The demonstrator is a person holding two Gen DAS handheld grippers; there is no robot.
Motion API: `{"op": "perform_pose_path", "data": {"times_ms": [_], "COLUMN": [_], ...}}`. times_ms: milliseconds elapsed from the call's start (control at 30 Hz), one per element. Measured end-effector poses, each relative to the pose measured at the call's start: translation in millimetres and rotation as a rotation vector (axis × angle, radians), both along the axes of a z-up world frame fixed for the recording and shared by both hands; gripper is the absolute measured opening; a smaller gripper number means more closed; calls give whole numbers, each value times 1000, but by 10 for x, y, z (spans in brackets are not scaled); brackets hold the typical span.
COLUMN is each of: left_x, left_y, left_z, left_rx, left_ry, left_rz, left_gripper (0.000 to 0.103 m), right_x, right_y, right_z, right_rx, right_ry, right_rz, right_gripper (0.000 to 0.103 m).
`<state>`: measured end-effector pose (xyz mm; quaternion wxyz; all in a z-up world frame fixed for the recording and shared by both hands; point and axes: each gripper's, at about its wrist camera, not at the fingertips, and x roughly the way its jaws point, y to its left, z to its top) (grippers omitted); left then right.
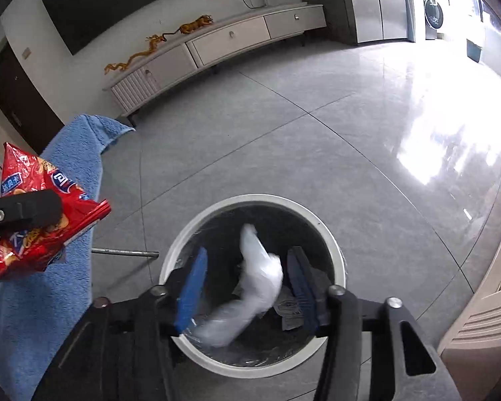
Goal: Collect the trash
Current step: 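Carry both bags over the grey bin and open both tools to drop them, then return to the rug and grasp the purple wrapper with the left tool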
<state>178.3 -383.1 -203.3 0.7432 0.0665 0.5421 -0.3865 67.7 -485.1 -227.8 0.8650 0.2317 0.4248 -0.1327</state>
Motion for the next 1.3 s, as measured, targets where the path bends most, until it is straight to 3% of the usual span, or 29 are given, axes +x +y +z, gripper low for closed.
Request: {"op": "perform_pose_path", "data": {"times_ms": [367,467,867,1100,1300], "left_x": [52,43,-63,-239,-354], "left_y": [-66,-71,-145,141,513], "left_z": [-51,-60,60,475,879], "left_rx": [-4,13,-20,-97,-114], "left_ry": [14,2,-6,-172,-258], "left_rz": [2,-1,-32,-1,8], "left_gripper": [53,60,62,62,62], "right_x": [-112,-183,-482,-608,-641], "right_y": [-12,-2,3,102,360], "right_z": [179,281,560,851,1226], "right_rx": [-42,-59,-109,-144,-182], "right_ry": [-12,-22,-52,-106,-179], "right_rz": [-22,-32,-85,-76,-24], "right_gripper": [52,52,52,52,52]}}
